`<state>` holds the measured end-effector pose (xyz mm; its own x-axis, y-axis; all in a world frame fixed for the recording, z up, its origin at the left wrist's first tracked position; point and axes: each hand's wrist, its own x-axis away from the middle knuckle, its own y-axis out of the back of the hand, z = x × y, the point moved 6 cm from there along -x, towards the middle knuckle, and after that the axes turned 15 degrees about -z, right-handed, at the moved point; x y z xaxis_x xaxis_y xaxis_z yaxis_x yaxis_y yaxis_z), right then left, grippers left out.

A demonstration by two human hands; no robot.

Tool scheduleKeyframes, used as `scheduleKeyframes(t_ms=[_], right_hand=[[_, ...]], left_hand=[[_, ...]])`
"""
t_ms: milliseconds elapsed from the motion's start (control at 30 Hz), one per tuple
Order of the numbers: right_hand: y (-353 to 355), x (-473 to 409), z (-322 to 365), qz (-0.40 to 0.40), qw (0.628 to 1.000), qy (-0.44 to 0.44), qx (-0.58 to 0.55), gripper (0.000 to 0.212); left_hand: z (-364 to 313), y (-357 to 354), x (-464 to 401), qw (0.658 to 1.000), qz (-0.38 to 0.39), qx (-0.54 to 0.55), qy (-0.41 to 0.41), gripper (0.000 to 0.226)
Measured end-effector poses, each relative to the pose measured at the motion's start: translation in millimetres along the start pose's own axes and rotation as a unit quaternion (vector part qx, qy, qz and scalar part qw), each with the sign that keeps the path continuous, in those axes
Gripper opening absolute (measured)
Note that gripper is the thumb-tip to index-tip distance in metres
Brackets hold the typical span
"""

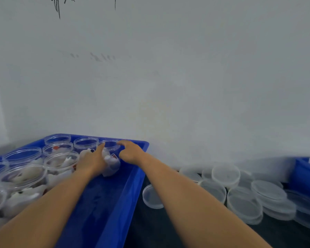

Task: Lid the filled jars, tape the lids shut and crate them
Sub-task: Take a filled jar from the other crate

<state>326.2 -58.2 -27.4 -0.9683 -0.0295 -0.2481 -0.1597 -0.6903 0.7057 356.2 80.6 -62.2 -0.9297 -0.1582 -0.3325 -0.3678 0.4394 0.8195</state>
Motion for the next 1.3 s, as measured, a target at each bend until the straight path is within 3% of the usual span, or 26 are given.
scheduleKeyframes(t_ms=[67,200,300,400,500,633,700,800,900,1067,1300], right_hand=[[-11.5,-3.1,-4.0,0.031,0.997,0.012,0.062,0.065],[-20.8,-0.9,-5.9,0.036,0.985,0.056,0.161,0.070],[-18.9,3.6,-1.1,0.006,0.984,0.077,0.159,0.066],[-13.6,9.9,2.5,-0.021,0.995,0.061,0.080,0.068],[-4.4,21.4,14.5,-0.040,0.996,0.046,-0.072,0.086],[31.9,39.6,41.7,-0.126,0.956,0.045,-0.260,0.097],[53.5,53.9,51.4,-0.163,0.937,0.047,-0.307,0.095],[87.5,83.4,51.9,-0.218,0.912,0.057,-0.341,0.089],[121.5,125.6,33.5,-0.261,0.896,0.039,-0.358,0.086],[137.3,201.9,-23.4,-0.312,0.876,-0.040,-0.366,0.080],[130.6,263.4,-87.9,-0.317,0.871,-0.067,-0.369,0.065]], left_hand=[[2.3,-3.4,-1.6,1.000,-0.023,0.009,-0.010,0.064],[3.1,3.1,5.9,0.991,-0.107,0.078,-0.011,0.019],[2.9,9.3,15.9,0.984,-0.130,0.122,-0.001,0.027],[-4.8,24.9,28.4,0.970,-0.143,0.195,0.000,0.024],[-24.5,54.3,41.1,0.957,-0.161,0.243,-0.015,0.022],[-61.0,104.3,59.0,0.928,-0.197,0.314,-0.042,0.020],[-80.7,124.0,73.5,0.914,-0.215,0.339,-0.055,0.028],[-107.1,139.1,101.5,0.892,-0.241,0.379,-0.055,0.058],[-129.0,134.8,133.5,0.851,-0.208,0.482,-0.009,0.074],[-152.6,66.8,197.2,0.783,-0.014,0.612,0.107,0.061],[-164.5,9.0,275.0,0.811,0.052,0.578,0.074,0.068]])
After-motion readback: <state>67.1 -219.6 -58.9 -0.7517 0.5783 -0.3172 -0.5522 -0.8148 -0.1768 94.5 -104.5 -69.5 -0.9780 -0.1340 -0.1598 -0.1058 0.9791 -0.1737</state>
